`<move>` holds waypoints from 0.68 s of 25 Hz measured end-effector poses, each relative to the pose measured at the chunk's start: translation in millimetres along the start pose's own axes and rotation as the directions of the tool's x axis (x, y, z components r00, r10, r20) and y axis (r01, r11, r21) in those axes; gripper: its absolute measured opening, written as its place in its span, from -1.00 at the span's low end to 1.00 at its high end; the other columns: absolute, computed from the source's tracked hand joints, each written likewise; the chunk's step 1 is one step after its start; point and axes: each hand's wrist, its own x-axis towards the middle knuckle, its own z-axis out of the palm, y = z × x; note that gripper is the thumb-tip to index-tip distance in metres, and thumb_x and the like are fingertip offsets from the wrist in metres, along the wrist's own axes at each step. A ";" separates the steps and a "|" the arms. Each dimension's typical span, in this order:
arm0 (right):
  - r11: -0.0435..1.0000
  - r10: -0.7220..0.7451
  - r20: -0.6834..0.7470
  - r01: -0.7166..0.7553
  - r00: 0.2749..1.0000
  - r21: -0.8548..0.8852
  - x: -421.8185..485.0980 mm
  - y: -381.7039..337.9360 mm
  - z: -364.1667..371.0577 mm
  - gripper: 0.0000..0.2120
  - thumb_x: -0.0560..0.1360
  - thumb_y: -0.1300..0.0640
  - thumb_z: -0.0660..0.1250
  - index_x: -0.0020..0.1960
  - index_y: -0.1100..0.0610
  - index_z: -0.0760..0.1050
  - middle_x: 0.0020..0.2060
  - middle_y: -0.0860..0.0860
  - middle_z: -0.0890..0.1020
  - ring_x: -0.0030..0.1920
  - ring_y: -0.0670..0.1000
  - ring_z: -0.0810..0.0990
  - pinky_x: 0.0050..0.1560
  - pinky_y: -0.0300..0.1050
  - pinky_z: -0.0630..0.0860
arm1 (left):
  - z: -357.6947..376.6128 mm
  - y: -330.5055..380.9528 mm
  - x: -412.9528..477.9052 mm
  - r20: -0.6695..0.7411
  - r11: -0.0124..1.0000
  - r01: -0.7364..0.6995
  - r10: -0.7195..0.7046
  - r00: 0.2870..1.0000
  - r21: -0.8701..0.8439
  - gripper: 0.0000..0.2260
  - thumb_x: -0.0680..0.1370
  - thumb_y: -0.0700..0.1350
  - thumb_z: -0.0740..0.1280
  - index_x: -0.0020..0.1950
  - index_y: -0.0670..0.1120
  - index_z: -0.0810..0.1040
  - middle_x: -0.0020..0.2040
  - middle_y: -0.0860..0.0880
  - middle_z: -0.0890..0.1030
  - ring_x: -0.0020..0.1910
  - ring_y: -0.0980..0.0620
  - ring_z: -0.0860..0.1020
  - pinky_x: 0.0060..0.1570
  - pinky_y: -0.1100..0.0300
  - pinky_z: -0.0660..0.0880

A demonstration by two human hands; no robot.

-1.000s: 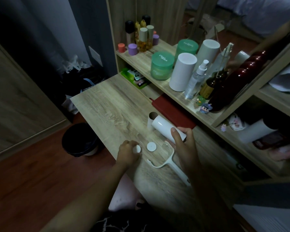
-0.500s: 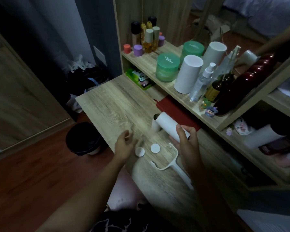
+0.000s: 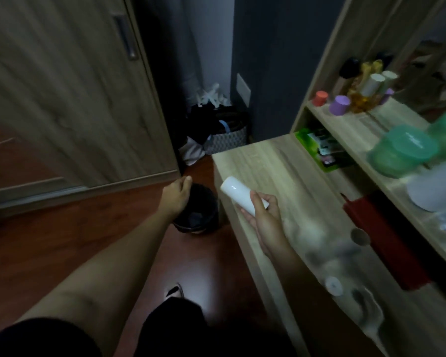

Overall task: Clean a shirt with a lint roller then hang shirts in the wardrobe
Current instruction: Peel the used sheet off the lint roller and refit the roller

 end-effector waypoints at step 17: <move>0.784 0.260 -0.163 -0.307 0.952 -0.540 332.9 314.7 147.0 -0.54 0.39 0.23 0.43 0.19 0.14 0.28 0.22 0.17 0.42 0.12 0.15 0.50 -0.21 -0.22 0.49 | 115.1 -313.9 325.1 0.122 0.905 0.422 -0.425 0.897 0.050 -0.49 0.61 0.11 0.08 0.41 -0.23 0.33 0.31 -0.31 0.46 0.31 -0.31 0.40 0.24 -0.01 0.35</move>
